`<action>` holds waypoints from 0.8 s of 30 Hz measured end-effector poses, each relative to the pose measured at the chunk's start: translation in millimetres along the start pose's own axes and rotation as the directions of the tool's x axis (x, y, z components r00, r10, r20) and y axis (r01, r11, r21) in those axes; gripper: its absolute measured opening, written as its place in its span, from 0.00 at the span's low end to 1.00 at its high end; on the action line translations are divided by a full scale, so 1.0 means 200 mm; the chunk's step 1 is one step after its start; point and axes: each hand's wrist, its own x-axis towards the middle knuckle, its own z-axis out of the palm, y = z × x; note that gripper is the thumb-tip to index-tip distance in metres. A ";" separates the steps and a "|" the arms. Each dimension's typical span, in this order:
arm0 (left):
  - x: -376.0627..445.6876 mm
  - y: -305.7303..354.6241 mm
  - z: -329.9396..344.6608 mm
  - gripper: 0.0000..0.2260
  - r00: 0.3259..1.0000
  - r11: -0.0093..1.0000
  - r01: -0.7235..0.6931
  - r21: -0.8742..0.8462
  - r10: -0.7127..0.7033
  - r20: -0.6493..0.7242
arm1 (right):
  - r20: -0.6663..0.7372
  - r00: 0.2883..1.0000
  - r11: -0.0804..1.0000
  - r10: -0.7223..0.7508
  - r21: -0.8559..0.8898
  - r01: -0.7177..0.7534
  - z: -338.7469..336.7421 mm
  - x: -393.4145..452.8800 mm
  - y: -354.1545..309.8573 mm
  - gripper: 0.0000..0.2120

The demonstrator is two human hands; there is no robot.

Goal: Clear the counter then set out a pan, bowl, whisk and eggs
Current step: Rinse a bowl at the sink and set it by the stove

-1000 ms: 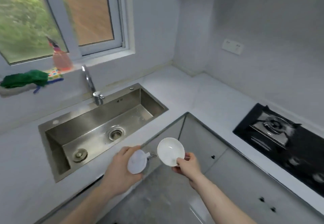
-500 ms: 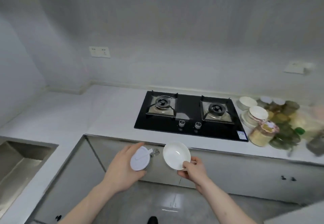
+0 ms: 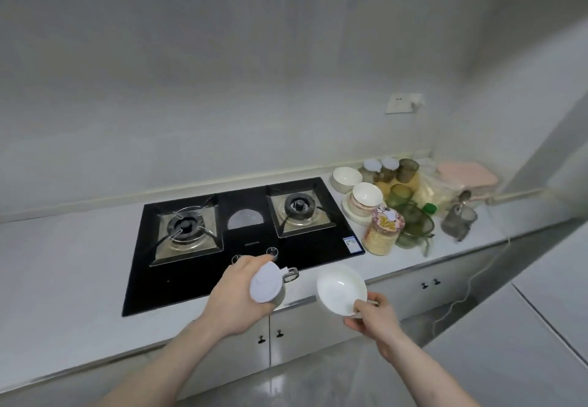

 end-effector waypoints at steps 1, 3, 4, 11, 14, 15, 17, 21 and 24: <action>0.07 0.02 0.02 0.38 1.000 1.000 -0.015 0.004 0.015 0.020 | -0.031 0.999 1.000 0.013 0.001 -0.013 -0.05 0.03 -0.01 0.14; 0.22 0.09 0.10 0.39 0.996 0.999 -0.033 -0.003 0.034 0.077 | -0.097 0.994 0.999 0.040 0.018 -0.038 -0.17 0.11 -0.02 0.14; 0.28 0.11 0.15 0.39 0.994 0.999 -0.038 -0.013 0.039 0.105 | -0.119 0.992 0.999 0.044 0.030 -0.041 -0.22 0.15 -0.02 0.14; 0.74 0.29 0.48 0.40 0.977 0.999 -0.031 0.011 0.028 0.211 | -0.217 0.974 0.998 0.063 0.040 -0.056 -0.53 0.43 -0.06 0.12; 0.93 0.37 0.62 0.41 0.972 1.000 0.026 0.018 -0.029 0.235 | -0.215 0.974 0.997 0.071 -0.021 -0.078 -0.62 0.58 -0.10 0.11; 0.99 0.40 0.66 0.41 0.970 0.998 0.054 0.013 -0.056 0.238 | -0.208 0.975 0.995 0.077 -0.050 -0.089 -0.65 0.63 -0.13 0.11; 1.12 0.45 0.76 0.41 0.968 0.995 0.097 0.029 -0.101 0.230 | -0.175 0.981 0.985 0.084 -0.132 -0.108 -0.71 0.75 -0.18 0.12; 1.33 0.54 0.90 0.41 0.963 0.986 0.139 0.093 -0.156 0.221 | -0.104 0.993 0.957 0.051 -0.278 -0.078 -0.79 0.94 -0.27 0.12; 1.48 0.62 1.01 0.41 0.958 0.976 0.175 0.131 -0.200 0.205 | -0.002 0.997 0.929 0.083 -0.363 -0.078 -0.84 1.13 -0.30 0.17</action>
